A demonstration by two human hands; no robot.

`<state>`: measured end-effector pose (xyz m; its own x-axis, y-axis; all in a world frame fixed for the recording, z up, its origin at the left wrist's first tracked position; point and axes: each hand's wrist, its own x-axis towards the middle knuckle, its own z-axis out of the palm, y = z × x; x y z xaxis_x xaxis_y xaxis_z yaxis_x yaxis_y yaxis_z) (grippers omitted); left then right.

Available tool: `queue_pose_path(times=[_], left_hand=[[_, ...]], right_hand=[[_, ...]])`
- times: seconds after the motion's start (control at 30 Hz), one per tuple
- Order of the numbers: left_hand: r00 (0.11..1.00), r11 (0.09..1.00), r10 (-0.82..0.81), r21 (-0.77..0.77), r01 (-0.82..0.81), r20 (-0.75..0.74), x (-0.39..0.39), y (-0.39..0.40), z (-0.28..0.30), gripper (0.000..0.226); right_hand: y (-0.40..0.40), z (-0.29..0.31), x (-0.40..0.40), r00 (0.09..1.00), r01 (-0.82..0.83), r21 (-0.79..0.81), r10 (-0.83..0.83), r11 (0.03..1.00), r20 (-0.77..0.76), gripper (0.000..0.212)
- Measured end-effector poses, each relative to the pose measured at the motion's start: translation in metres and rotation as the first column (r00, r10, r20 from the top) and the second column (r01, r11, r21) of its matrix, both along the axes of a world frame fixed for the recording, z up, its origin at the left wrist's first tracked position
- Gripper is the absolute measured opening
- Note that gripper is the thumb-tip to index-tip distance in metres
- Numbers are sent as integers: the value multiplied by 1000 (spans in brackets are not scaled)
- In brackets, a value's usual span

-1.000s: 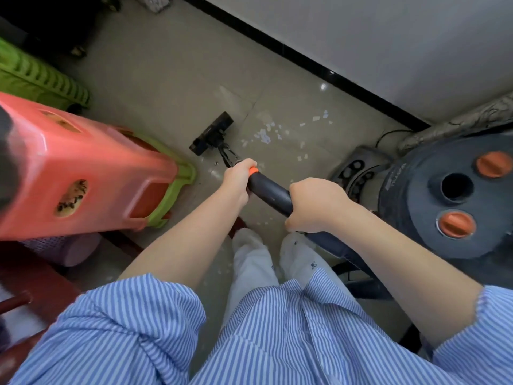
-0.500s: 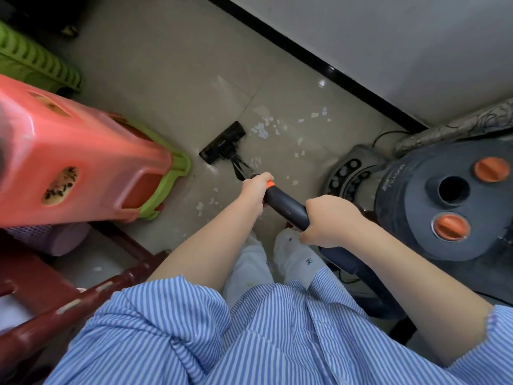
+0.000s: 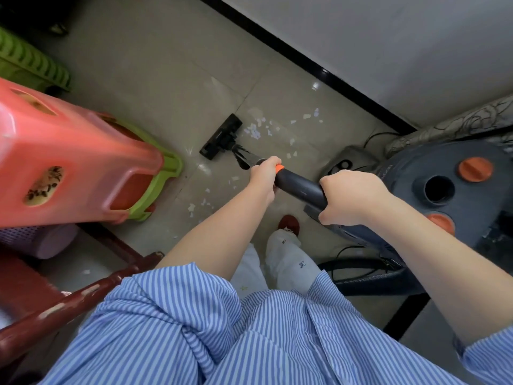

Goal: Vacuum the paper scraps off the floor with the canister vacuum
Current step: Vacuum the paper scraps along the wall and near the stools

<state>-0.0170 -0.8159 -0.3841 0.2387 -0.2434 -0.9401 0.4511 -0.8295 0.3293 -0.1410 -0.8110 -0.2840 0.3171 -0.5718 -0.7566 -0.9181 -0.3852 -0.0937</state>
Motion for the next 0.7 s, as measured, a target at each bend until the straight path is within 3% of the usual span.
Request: queue_pose_path(times=[0.13, 0.33, 0.7], left_hand=[[999, 999, -27, -19, 27, -17, -15, -11, 0, 18], [994, 994, -106, -11, 106, -19, -40, -21, 4, 43], [966, 966, -259, 15, 260, -14, -76, -14, 5, 41]], right_hand=[[-4, 0, -14, 998, 56, -27, -56, 998, -4, 19], [-3, 2, -33, 991, 134, -8, -134, 991, -25, 20], [17, 6, -67, 969, 249, 28, -249, 968, 2, 21]])
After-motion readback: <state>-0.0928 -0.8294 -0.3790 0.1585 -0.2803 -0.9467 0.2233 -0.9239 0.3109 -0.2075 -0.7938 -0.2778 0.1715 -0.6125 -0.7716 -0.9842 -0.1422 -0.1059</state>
